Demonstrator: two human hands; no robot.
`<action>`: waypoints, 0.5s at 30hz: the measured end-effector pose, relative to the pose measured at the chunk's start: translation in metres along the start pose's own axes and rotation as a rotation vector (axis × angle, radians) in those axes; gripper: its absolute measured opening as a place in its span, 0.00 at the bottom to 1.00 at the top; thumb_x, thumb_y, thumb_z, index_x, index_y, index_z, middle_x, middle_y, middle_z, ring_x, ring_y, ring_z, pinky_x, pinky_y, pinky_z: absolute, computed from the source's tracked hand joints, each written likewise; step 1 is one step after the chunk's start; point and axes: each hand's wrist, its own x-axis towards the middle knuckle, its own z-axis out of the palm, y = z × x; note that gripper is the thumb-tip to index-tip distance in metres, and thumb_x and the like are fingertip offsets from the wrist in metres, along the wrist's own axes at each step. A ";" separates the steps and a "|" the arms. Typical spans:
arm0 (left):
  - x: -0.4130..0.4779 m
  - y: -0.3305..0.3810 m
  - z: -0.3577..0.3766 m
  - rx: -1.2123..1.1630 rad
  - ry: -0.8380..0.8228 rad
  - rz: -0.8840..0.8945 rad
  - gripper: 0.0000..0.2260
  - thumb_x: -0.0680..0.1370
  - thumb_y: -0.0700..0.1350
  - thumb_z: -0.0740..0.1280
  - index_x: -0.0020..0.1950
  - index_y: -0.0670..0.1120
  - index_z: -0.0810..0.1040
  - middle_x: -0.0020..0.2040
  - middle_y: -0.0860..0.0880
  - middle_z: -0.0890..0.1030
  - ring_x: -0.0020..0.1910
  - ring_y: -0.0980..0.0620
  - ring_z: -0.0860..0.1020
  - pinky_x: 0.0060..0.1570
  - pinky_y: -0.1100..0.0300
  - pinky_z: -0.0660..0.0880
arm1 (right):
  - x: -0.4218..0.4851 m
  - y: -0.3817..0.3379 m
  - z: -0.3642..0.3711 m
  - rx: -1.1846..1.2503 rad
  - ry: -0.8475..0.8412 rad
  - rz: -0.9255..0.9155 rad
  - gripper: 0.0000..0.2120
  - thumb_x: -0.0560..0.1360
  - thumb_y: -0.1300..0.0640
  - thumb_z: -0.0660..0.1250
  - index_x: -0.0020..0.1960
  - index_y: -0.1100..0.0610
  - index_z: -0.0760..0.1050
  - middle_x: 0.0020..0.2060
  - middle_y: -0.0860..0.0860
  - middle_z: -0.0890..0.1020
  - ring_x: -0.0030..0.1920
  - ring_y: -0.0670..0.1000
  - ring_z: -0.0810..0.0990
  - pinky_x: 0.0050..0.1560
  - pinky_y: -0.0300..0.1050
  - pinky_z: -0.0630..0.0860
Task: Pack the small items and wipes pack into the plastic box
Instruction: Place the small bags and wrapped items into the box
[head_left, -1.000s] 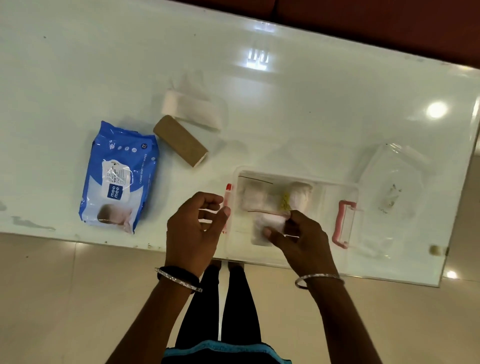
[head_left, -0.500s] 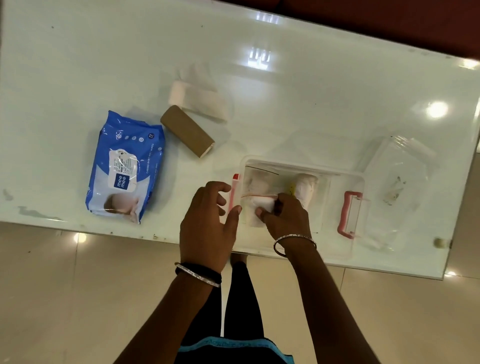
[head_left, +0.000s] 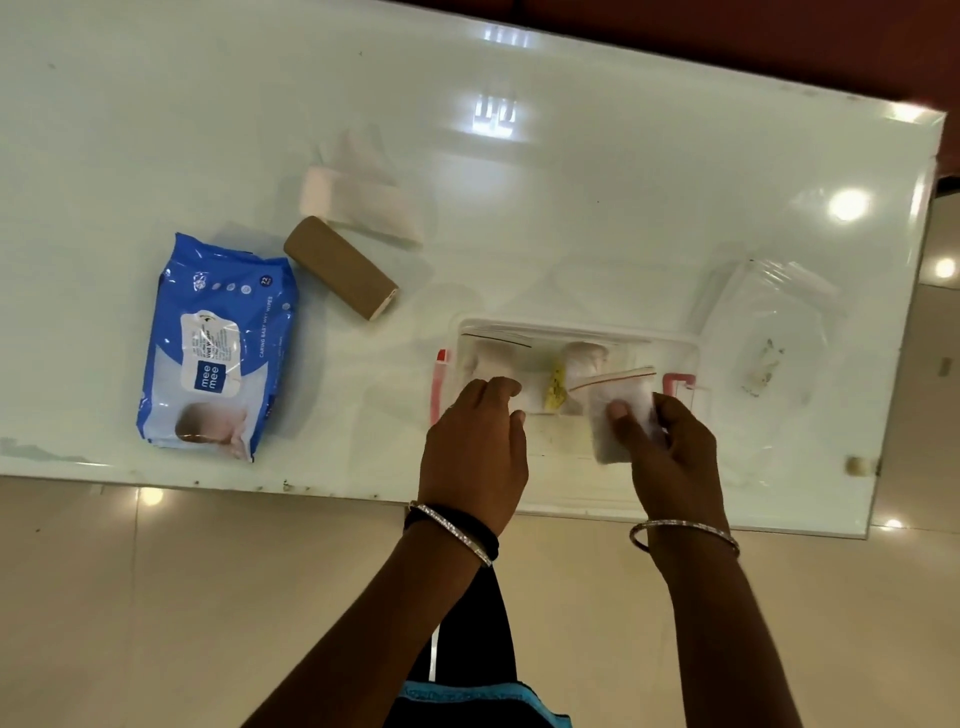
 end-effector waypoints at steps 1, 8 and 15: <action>0.001 0.000 0.004 0.014 -0.005 -0.024 0.15 0.81 0.46 0.59 0.67 0.49 0.71 0.62 0.51 0.77 0.58 0.52 0.78 0.52 0.60 0.73 | 0.002 -0.001 0.001 0.060 -0.017 0.030 0.13 0.73 0.46 0.70 0.53 0.52 0.80 0.49 0.52 0.84 0.54 0.58 0.81 0.57 0.60 0.79; 0.007 0.000 0.025 0.030 -0.155 -0.137 0.22 0.81 0.42 0.58 0.75 0.46 0.61 0.77 0.48 0.62 0.74 0.49 0.65 0.68 0.57 0.65 | 0.026 -0.004 0.033 0.417 -0.087 0.248 0.08 0.80 0.54 0.64 0.44 0.55 0.75 0.43 0.52 0.76 0.44 0.49 0.77 0.54 0.52 0.76; 0.009 -0.002 0.023 0.002 -0.057 -0.085 0.19 0.80 0.40 0.61 0.71 0.46 0.67 0.71 0.48 0.71 0.67 0.48 0.73 0.62 0.58 0.70 | 0.028 -0.004 0.046 0.472 -0.148 0.262 0.07 0.80 0.57 0.63 0.45 0.52 0.77 0.42 0.50 0.79 0.47 0.51 0.78 0.51 0.48 0.76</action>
